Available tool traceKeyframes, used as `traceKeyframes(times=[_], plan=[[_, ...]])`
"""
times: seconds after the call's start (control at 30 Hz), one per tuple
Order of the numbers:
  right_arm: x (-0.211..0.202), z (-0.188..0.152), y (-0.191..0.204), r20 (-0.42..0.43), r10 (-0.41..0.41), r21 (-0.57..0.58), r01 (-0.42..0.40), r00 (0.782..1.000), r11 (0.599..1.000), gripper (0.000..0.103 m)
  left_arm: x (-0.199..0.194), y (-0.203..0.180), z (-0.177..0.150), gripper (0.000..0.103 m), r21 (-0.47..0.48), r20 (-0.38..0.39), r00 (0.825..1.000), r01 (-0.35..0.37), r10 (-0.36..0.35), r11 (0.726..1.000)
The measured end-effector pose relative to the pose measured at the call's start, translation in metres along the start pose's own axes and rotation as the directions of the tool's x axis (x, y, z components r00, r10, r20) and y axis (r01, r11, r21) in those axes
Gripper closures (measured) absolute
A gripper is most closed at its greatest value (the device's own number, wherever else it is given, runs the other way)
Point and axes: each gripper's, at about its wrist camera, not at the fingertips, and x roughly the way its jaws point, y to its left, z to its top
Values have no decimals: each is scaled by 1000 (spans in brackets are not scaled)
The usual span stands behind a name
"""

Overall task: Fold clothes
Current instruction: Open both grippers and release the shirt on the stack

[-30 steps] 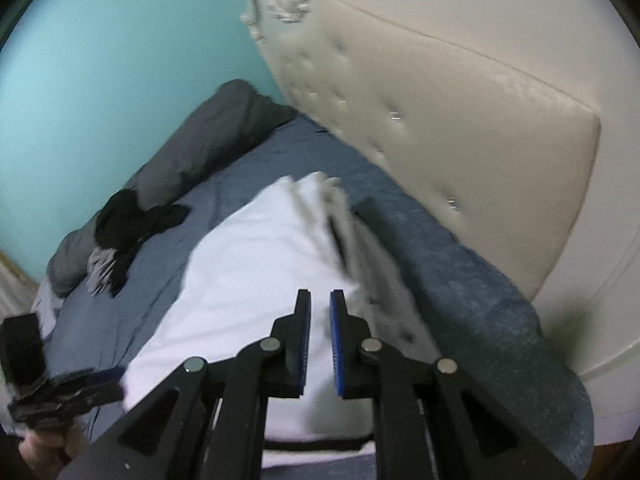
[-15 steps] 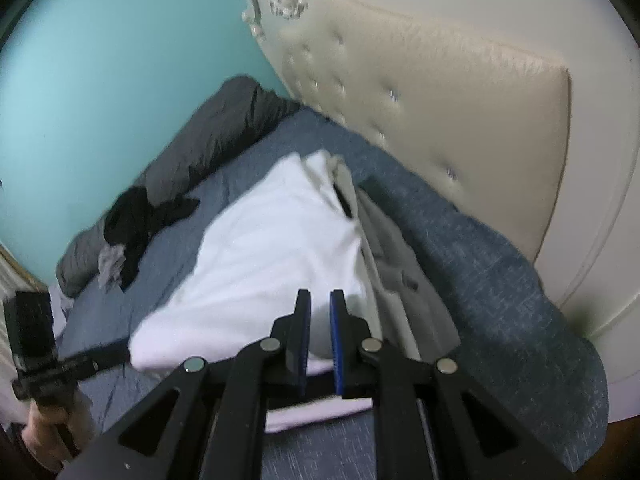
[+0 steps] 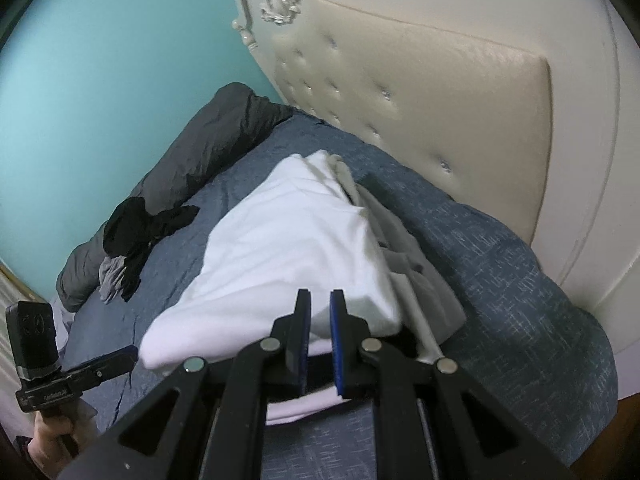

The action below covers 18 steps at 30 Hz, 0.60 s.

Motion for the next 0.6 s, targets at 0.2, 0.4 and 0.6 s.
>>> traceKeyframes(times=[0.2, 0.4, 0.6], plan=[[-7, -4, 28, -1, -45, -44, 45, 999, 998, 94, -19, -1, 0, 67, 6, 15, 1000, -9, 9, 1000], [-17, -11, 50, 14, -59, -62, 59, 998, 996, 94, -40, -5, -2, 67, 21, 35, 999, -15, 14, 1000], [-29, -21, 72, 28, -65, -58, 67, 997, 996, 94, -61, -6, -5, 67, 26, 53, 998, -19, 18, 999]])
